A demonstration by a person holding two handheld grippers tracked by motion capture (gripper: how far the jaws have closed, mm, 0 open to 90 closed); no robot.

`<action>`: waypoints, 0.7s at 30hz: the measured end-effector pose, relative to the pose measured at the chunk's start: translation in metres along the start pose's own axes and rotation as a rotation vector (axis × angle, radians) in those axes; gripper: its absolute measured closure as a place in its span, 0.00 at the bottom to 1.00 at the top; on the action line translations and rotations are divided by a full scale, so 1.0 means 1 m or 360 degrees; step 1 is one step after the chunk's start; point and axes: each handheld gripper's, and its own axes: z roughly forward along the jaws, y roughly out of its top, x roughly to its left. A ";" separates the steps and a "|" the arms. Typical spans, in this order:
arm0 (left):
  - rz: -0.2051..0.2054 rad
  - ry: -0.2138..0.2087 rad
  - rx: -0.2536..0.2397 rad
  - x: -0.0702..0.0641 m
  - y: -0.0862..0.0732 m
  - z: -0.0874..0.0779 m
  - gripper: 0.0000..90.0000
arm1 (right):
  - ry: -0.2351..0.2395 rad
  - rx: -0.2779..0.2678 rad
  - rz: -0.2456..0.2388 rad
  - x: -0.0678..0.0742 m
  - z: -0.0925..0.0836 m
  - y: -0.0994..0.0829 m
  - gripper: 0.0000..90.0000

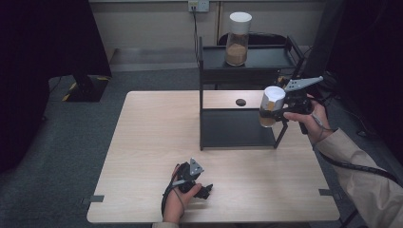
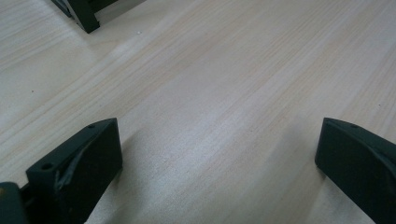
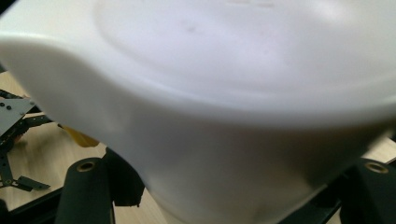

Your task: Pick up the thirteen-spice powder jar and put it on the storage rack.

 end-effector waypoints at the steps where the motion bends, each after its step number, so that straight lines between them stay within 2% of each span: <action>1: -0.0002 0.0000 -0.0002 0.000 0.000 0.000 0.00 | -0.0003 -0.0001 -0.0003 0.000 0.000 0.002 0.34; 21: 0.0001 0.0001 -0.0002 0.000 0.000 0.000 0.00 | -0.0015 -0.0010 -0.0014 -0.008 -0.016 0.034 0.34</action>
